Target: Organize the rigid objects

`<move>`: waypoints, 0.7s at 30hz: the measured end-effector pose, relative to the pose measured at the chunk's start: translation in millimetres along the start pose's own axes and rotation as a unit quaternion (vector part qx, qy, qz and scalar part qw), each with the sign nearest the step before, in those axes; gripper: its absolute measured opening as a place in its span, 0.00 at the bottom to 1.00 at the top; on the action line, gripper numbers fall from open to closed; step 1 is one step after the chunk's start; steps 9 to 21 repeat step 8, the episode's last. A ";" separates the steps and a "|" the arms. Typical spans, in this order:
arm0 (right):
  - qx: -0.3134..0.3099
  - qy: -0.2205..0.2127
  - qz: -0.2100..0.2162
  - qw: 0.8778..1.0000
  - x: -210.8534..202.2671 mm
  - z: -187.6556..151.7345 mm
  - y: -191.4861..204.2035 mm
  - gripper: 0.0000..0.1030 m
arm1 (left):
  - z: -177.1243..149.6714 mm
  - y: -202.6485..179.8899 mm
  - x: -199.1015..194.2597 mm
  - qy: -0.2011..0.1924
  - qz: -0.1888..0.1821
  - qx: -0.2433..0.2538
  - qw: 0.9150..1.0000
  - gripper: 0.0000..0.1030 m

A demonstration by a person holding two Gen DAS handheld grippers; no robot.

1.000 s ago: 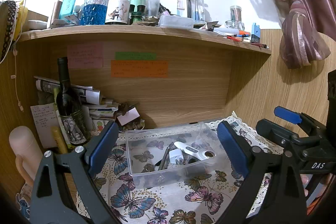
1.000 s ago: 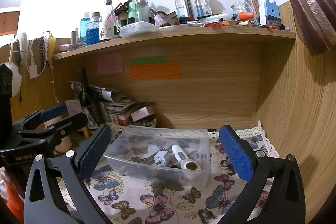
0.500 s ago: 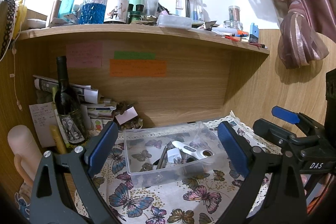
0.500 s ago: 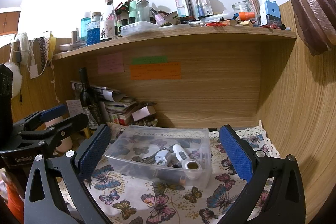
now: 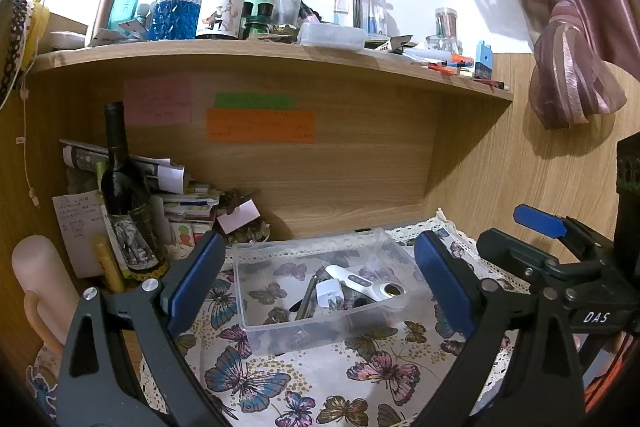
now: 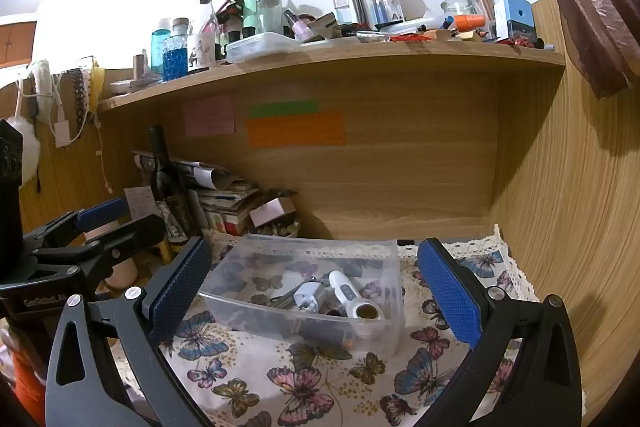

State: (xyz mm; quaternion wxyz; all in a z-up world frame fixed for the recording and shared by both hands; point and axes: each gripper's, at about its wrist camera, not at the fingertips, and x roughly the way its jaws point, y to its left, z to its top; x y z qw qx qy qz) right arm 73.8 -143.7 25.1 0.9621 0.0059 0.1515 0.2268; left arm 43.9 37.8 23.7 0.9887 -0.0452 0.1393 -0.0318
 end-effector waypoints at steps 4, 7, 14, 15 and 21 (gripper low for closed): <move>-0.001 0.003 0.001 1.000 1.5 -0.3 -0.4 1.00 | 0.3 0.5 -0.1 -0.002 0.000 0.001 1.000 0.94; -0.002 0.005 0.003 1.000 2.4 -0.6 -0.4 1.00 | 0.2 1.7 0.0 0.001 -0.005 0.002 1.000 0.94; -0.003 0.005 0.003 1.000 2.6 -0.5 -0.7 1.00 | 0.1 2.0 0.2 0.002 -0.006 0.002 1.000 0.94; -0.003 0.005 0.003 1.000 2.6 -0.5 -0.7 1.00 | 0.1 2.0 0.2 0.002 -0.006 0.002 1.000 0.94; -0.003 0.005 0.003 1.000 2.6 -0.5 -0.7 1.00 | 0.1 2.0 0.2 0.002 -0.006 0.002 1.000 0.94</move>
